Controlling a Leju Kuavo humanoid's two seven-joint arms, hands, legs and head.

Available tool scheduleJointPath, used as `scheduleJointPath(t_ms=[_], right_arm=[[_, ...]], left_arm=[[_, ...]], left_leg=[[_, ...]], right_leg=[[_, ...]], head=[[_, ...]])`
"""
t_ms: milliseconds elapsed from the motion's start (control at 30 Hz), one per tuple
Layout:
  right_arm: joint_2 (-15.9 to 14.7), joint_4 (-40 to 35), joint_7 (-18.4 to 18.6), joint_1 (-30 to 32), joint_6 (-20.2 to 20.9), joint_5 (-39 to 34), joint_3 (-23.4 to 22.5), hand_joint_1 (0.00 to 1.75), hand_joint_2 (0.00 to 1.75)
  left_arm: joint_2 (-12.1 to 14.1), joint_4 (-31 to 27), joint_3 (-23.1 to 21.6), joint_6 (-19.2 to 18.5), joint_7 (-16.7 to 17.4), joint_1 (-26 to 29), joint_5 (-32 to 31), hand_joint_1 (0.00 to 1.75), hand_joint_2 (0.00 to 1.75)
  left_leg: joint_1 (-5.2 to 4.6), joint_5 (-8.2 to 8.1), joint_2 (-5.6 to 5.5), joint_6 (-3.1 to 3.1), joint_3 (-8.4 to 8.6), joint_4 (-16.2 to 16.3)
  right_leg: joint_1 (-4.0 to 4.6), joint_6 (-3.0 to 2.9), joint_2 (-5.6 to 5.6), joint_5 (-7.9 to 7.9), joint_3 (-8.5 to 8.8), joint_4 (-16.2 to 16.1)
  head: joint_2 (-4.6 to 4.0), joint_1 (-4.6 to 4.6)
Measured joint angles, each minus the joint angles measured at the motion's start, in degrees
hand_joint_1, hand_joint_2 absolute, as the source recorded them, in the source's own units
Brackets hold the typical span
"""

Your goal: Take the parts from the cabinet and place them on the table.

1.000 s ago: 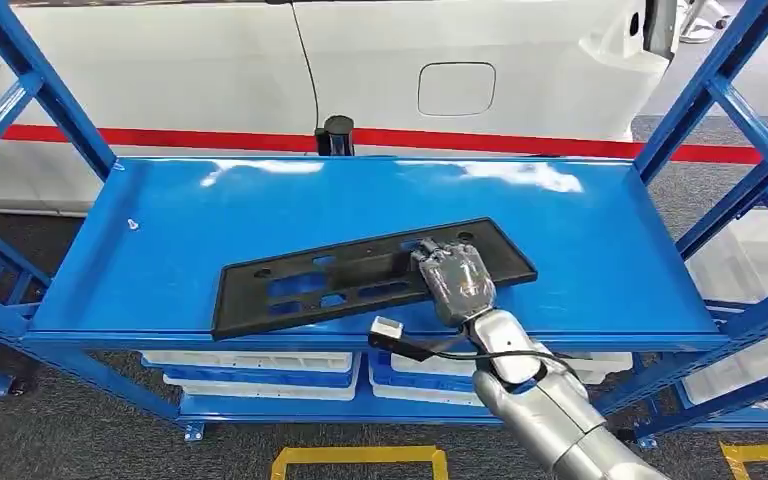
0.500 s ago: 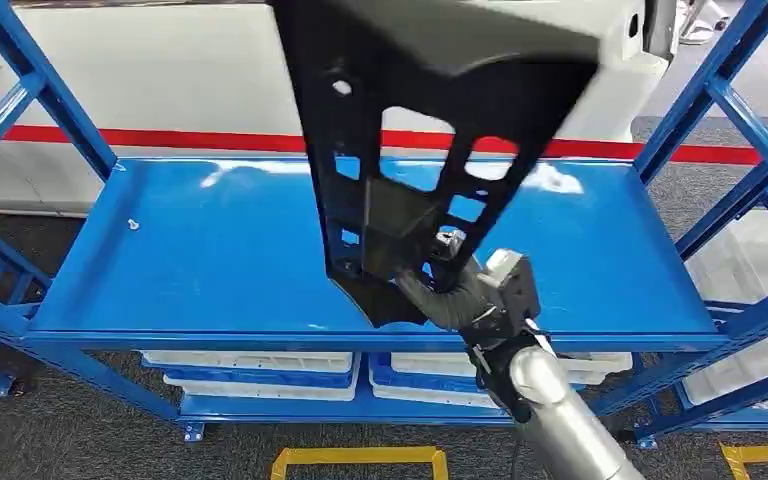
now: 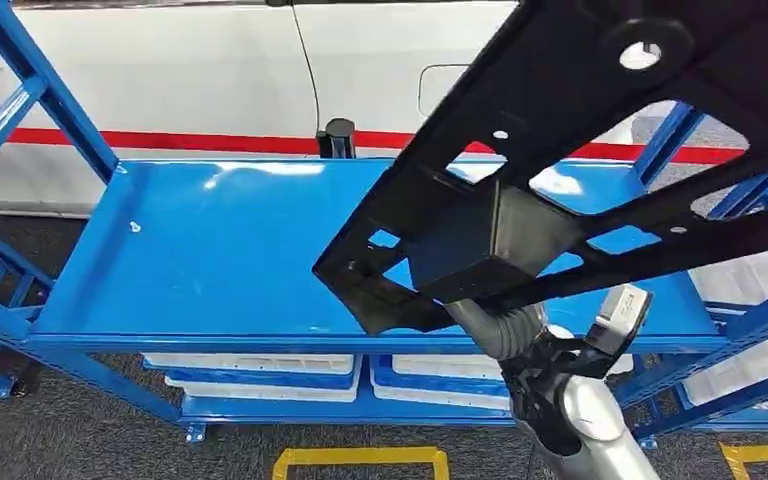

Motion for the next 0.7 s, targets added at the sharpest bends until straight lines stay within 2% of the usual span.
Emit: scheduleJointPath(t_ms=[33, 67, 100, 133, 167, 200, 233, 267, 300, 333, 367, 400, 433, 467, 500, 533, 567, 600, 633, 667, 700], right_arm=[[-0.15, -0.26, -0.02, 0.05, 0.0, -0.02, -0.04, 1.75, 1.75], [-0.33, -0.35, -0.02, 0.36, 0.0, 0.02, -0.07, 1.75, 1.75], [-0.44, -0.41, -0.02, 0.77, 0.0, 0.02, -0.06, 1.75, 1.75], [-0.52, -0.41, -0.02, 1.08, 0.0, 0.0, -0.07, 1.75, 1.75], [-0.68, -0.41, 0.0, 1.22, 0.0, 0.02, -0.09, 1.75, 1.75], [-0.77, -0.44, 0.0, 1.22, 0.0, 0.0, -0.09, 1.75, 1.75], [-0.76, -0.61, 0.0, 1.2, 0.0, 0.0, -0.13, 1.75, 1.75], [-0.79, -0.79, 0.0, 1.18, 0.0, 0.0, -0.2, 1.75, 1.75], [-0.77, -0.81, 0.02, 1.3, 0.0, -0.02, -0.18, 1.75, 1.75], [-0.83, -1.07, -0.02, 1.46, 0.0, 0.0, -0.24, 1.75, 1.75], [-0.94, -1.11, -0.02, 1.49, 0.0, 0.02, -0.24, 1.75, 1.75], [-0.9, -1.2, 0.0, 1.51, 0.0, 0.0, -0.22, 1.75, 1.75], [-0.94, -1.2, -0.02, 1.5, 0.0, 0.0, -0.24, 1.75, 1.75], [-0.94, -1.27, -0.04, 1.46, 0.0, 0.0, -0.22, 1.75, 1.75], [-0.94, -1.4, -0.04, 1.47, 0.0, 0.02, -0.24, 1.75, 1.75], [-0.96, -1.53, -0.11, 1.55, 0.0, 0.02, -0.26, 1.75, 1.75], [-0.94, -1.55, -0.15, 1.69, 0.0, 0.02, -0.26, 1.75, 1.75], [-0.96, -1.55, -0.26, 1.92, 0.0, 0.04, -0.33, 1.75, 1.75], [-0.96, -1.57, -0.28, 2.19, 0.0, 0.13, -0.44, 1.75, 1.75], [-0.96, -1.64, -0.33, 2.5, 0.02, 0.13, -0.55, 1.75, 1.75], [-0.98, -1.75, -0.37, 2.65, 0.09, 0.13, -0.66, 1.75, 1.75]], left_arm=[[0.09, 0.0, 0.02, 0.0, 0.0, -0.01, 0.0, 0.0, 1.75], [0.09, 0.0, 0.04, 0.0, 0.02, 0.02, 0.02, 0.0, 1.75], [0.09, 0.0, 0.04, 0.0, 0.02, 0.04, 0.02, 0.0, 1.75], [0.07, 0.0, 0.04, 0.0, 0.02, 0.04, 0.02, 0.0, 1.75], [0.0, 0.0, 0.04, -0.02, 0.02, 0.04, 0.02, 0.0, 1.75], [-0.07, 0.0, 0.04, -0.02, 0.02, 0.04, 0.02, 0.0, 1.75], [-0.11, 0.0, 0.04, -0.02, 0.02, 0.02, 0.02, 0.0, 1.75], [-0.07, 0.0, 0.04, -0.02, 0.0, 0.01, 0.02, 0.0, 1.75], [0.57, 0.09, 0.15, 0.0, 0.02, 0.02, 0.02, 0.0, 1.75], [0.17, 0.09, 0.22, -0.02, 0.02, 0.04, 0.0, 0.0, 1.75], [0.17, 0.09, 0.35, -0.02, 0.02, -0.03, 0.02, 0.0, 1.75], [0.11, 0.09, 0.5, -0.02, 0.02, 0.03, 0.02, 0.0, 1.75], [0.13, 0.09, 0.52, -0.02, 0.02, 0.18, 0.02, 0.0, 1.75], [0.18, 0.09, 0.52, -0.02, 0.02, 0.23, 0.02, 0.0, 1.75], [0.15, 0.09, 0.55, -0.07, 0.04, 0.27, 0.02, 0.0, 1.75], [0.13, 0.09, 0.55, -0.09, 0.04, 0.25, 0.02, 0.0, 1.75], [0.13, 0.09, 0.55, -0.09, 0.02, 0.21, 0.02, 0.0, 1.75], [0.15, 0.09, 0.57, -0.13, 0.04, 0.17, 0.02, 0.0, 1.75], [0.15, 0.09, 0.57, -0.15, 0.04, 0.15, 0.02, 0.0, 1.75], [0.13, 0.09, 0.57, -0.17, 0.04, 0.15, 0.02, 0.0, 1.75], [0.09, 0.09, 0.57, -0.2, 0.04, 0.13, 0.02, 0.0, 1.75]], left_leg=[[0.03, 0.04, 0.06, -0.01, -0.11, -0.01], [0.04, 0.08, 0.1, -0.08, -0.21, 0.0], [0.05, 0.2, 0.09, -0.26, -0.37, 0.02], [0.16, 0.34, 0.08, -0.51, -0.55, 0.05], [0.39, 0.5, 0.06, -0.81, -0.74, 0.09], [0.77, 0.61, 0.03, -1.23, -1.0, 0.31], [1.19, 0.64, 0.03, -1.72, -1.38, 0.72], [1.2, 0.5, 0.03, -2.63, -1.88, 1.62], [1.06, 0.59, -0.25, -3.13, -2.29, 1.65], [0.91, 0.61, -0.28, -3.53, -2.25, 2.32], [0.93, 0.75, -0.5, -3.74, -2.52, 2.57], [1.02, 1.02, -0.51, -4.08, -2.59, 2.32], [1.35, 1.38, -0.53, -4.48, -2.92, 2.34], [1.61, 0.12, -0.32, -4.53, -3.49, 3.07], [1.51, -2.85, -0.09, -4.48, -4.4, 5.38], [1.34, -6.38, -0.15, -4.44, -5.76, 9.55], [1.25, -9.18, -0.14, -4.44, -7.14, 14.12], [1.22, -11.18, -0.14, -4.35, -8.28, 18.43], [1.19, -11.71, -0.14, -4.17, -8.45, 20.48], [1.09, -11.02, -0.14, -3.79, -7.15, 19.81], [0.89, -9.62, -0.13, -3.27, -4.59, 16.65]], right_leg=[[-0.08, -0.25, -0.02, -2.01, -2.04, 4.45], [-0.41, -0.21, -0.03, -3.71, -4.12, 8.93], [-0.68, 0.15, -0.03, -4.5, -5.56, 11.98], [-1.01, 0.81, -0.05, -4.13, -5.88, 12.55], [-1.4, 1.75, -0.06, -2.88, -4.87, 10.44], [-1.83, 2.83, -0.13, -0.96, -2.82, 6.28], [-2.24, 3.92, -0.3, 1.13, -0.1, 0.8], [-2.92, 4.7, -0.67, 1.86, 2.54, -4.4], [-2.05, 4.36, -0.02, 2.57, 2.28, -2.23], [-2.05, 3.64, 0.31, 2.8, 1.38, -2.02], [-2.21, 2.71, 0.35, 2.07, 0.71, -1.81], [-2.09, 2.36, 0.33, 2.12, 0.78, -1.46], [-2.22, 1.65, 0.24, 2.49, -0.37, -1.47], [-2.41, 0.82, 0.16, 2.99, -0.15, -1.47], [-2.21, 0.18, 0.11, 3.43, -0.72, -1.49], [-1.93, -0.37, 0.09, 3.87, -1.31, -1.47], [-1.68, -0.73, -0.01, 4.27, -1.85, -1.42], [-1.3, -0.89, -0.1, 4.64, -2.37, -1.4], [-1.01, -0.99, -0.19, 4.97, -2.83, -1.39], [-0.71, -1.05, -0.2, 5.35, -3.29, -1.38], [-0.48, -0.97, -0.2, 5.62, -3.63, -1.38]], head=[[0.0, 0.0], [0.0, 0.0], [0.0, -0.07], [0.0, 0.02], [0.0, -0.02], [0.0, -0.02], [0.0, 0.0], [0.0, 0.13], [0.0, 0.39], [0.02, 0.26], [0.02, 0.18], [0.0, 0.17], [0.02, 0.18], [0.0, -0.07], [0.0, -0.15], [0.02, -0.24], [0.0, -0.22], [0.02, -0.24], [0.0, -0.22], [0.02, -0.2], [0.02, -0.24]])
